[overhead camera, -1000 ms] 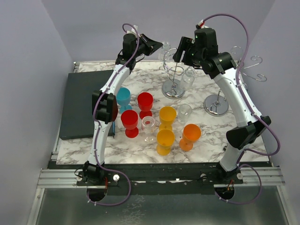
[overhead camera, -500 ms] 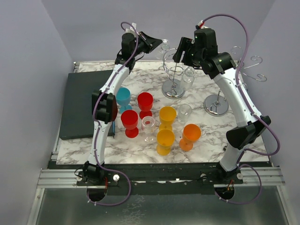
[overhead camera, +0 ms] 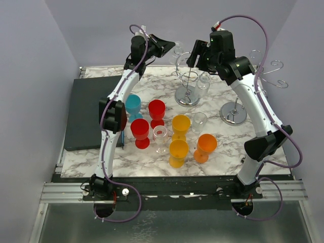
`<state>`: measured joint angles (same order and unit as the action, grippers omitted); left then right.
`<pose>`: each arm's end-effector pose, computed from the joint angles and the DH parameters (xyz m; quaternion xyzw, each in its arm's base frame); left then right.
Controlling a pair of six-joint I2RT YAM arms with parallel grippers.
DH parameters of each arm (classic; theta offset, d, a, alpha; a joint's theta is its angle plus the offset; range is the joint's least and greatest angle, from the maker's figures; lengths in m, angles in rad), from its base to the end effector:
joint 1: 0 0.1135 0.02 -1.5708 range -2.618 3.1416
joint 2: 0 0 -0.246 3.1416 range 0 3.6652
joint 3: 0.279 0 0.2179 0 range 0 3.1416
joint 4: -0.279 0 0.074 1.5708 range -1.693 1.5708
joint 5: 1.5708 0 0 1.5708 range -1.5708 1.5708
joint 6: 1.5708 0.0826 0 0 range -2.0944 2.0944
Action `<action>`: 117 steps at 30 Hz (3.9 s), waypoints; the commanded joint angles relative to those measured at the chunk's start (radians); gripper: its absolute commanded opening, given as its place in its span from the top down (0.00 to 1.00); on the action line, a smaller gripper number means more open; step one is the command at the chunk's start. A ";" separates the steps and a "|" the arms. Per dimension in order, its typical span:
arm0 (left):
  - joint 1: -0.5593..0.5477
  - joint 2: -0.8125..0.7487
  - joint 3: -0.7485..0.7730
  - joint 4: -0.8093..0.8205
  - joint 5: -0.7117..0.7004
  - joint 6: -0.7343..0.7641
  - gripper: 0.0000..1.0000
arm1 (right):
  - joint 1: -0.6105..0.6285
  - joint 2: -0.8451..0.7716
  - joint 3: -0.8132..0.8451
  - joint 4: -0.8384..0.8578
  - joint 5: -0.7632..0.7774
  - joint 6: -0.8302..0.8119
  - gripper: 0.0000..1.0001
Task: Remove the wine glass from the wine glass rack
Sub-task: Pick up the wine glass from the wine rack, then place the wine glass at the center of the board.
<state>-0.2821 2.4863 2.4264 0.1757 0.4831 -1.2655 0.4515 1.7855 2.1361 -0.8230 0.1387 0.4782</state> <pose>0.5405 -0.1966 0.3278 -0.1474 0.6535 -0.6206 0.4075 0.3535 0.1587 0.4113 0.0475 0.8503 0.1806 0.4920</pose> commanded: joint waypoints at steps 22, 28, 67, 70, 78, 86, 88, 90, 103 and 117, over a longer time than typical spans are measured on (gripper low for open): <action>0.040 0.020 0.031 0.149 -0.036 -0.170 1.00 | 0.000 -0.008 -0.009 0.020 -0.014 0.000 0.27; 0.053 -0.009 0.010 0.148 -0.040 -0.177 1.00 | 0.001 -0.008 0.002 0.020 -0.019 -0.004 0.27; 0.162 -0.754 -0.663 0.076 -0.005 -0.507 1.00 | 0.001 -0.225 -0.585 0.875 -0.416 0.365 0.00; 0.158 -0.809 -0.698 0.076 -0.005 -0.542 1.00 | 0.000 -0.253 -0.670 0.987 -0.431 0.434 0.00; 0.147 -0.888 -0.740 0.077 0.006 -0.611 1.00 | 0.010 -0.257 -0.807 1.268 -0.483 0.587 0.00; 0.130 -0.930 -0.769 0.085 0.012 -0.652 1.00 | 0.054 -0.221 -0.849 1.461 -0.437 0.661 0.00; 0.129 -0.934 -0.766 0.085 0.014 -0.655 1.00 | 0.059 -0.198 -0.848 1.503 -0.431 0.686 0.00; 0.127 -0.941 -0.765 0.086 0.015 -0.658 1.00 | 0.069 -0.172 -0.836 1.523 -0.422 0.699 0.00; 0.121 -0.975 -0.777 0.102 0.012 -0.695 1.00 | 0.096 -0.066 -0.842 1.805 -0.396 0.785 0.00; 0.111 -1.005 -0.843 0.159 0.022 -0.750 1.00 | 0.102 0.036 -0.765 2.042 -0.454 0.810 0.10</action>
<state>-0.1661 1.5478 1.6028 0.2481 0.5072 -1.9358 0.5484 1.8042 1.3270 1.0893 -0.2867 1.2881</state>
